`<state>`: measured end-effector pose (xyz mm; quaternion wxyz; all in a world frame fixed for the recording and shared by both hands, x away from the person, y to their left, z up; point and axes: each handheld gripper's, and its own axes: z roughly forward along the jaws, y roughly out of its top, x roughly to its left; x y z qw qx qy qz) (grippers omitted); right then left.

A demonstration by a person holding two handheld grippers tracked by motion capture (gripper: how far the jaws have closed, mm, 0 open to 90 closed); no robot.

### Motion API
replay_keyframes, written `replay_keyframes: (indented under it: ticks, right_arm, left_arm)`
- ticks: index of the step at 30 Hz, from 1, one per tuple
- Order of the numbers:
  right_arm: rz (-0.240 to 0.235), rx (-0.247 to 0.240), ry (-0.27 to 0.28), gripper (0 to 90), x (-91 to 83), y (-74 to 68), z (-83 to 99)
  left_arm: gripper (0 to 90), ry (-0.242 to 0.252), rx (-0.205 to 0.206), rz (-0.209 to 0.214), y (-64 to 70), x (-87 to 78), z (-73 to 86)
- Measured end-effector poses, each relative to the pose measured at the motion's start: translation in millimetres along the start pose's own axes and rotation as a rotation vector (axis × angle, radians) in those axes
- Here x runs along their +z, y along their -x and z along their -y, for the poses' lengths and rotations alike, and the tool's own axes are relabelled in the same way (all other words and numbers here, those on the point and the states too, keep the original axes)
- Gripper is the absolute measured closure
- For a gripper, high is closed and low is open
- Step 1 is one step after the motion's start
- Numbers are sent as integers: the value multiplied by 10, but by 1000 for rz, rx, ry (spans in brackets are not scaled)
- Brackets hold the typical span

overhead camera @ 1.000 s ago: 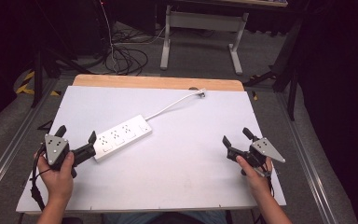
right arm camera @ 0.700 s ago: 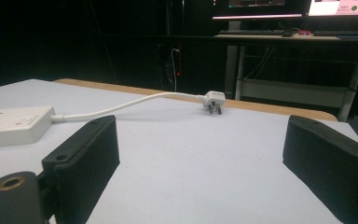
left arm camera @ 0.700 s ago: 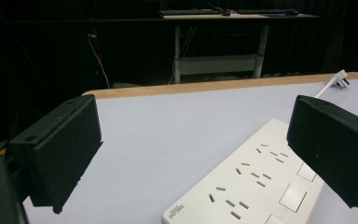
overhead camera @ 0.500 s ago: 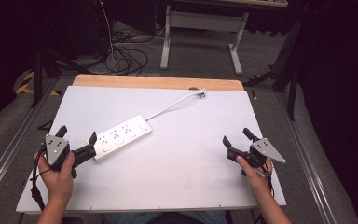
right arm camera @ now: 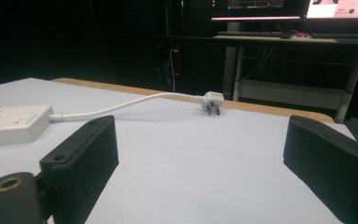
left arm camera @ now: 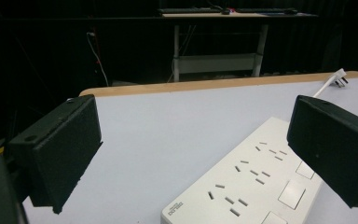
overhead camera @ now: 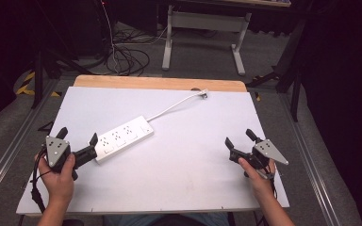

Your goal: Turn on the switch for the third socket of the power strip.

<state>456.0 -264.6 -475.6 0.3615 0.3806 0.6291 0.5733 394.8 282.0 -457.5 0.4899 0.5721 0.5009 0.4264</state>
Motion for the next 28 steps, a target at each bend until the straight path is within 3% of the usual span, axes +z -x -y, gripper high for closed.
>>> replay_keyframes:
  ticks: [12,28]
  right_arm:
    - [26,-2,8,108,-4,4,-5]
    - [11,2,-7,124,13,6,6]
  left_arm:
    - [35,-3,-6,1,-9,0,2]
    - [33,-8,-8,-1,-16,18,11]
